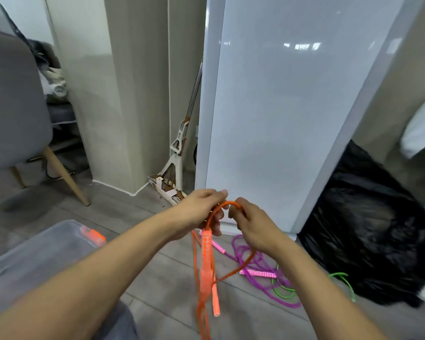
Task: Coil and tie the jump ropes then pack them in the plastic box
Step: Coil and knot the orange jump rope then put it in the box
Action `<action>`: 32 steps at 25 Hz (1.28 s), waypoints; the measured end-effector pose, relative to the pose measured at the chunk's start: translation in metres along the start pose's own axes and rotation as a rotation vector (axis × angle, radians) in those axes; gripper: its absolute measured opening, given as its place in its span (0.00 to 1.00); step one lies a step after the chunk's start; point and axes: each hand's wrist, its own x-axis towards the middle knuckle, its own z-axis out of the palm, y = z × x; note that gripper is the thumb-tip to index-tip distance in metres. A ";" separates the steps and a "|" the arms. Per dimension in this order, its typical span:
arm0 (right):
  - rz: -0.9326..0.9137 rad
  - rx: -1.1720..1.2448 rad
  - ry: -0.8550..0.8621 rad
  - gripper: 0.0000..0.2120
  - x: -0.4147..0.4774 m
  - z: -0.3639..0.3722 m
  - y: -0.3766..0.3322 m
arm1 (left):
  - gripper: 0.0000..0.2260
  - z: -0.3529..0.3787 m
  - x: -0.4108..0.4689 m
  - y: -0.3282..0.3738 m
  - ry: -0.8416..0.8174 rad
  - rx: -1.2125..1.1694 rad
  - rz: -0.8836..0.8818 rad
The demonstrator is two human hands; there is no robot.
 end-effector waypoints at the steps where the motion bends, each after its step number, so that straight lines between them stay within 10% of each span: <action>1: -0.002 0.031 0.003 0.10 -0.006 -0.009 -0.004 | 0.14 0.008 0.000 0.005 0.047 0.020 0.044; 8: 0.421 -0.523 -0.407 0.17 -0.047 -0.066 0.032 | 0.17 0.006 0.007 0.013 0.228 -0.136 0.088; 11: 0.163 -0.019 -0.165 0.29 -0.040 -0.049 0.016 | 0.17 0.017 0.004 0.005 0.143 -0.122 0.039; 15: -0.021 0.431 -0.006 0.06 -0.014 -0.017 -0.011 | 0.13 0.015 0.009 0.005 0.084 -0.236 0.050; 22: 0.181 0.062 0.104 0.15 -0.022 -0.047 0.023 | 0.13 -0.030 0.026 -0.012 0.596 -0.210 0.107; 26: 0.305 0.059 0.401 0.12 -0.015 -0.038 0.008 | 0.10 -0.013 0.027 -0.008 0.442 -0.382 -0.020; 32: 0.202 0.690 0.446 0.08 -0.016 -0.021 -0.027 | 0.09 0.013 0.022 -0.003 0.274 -0.241 0.106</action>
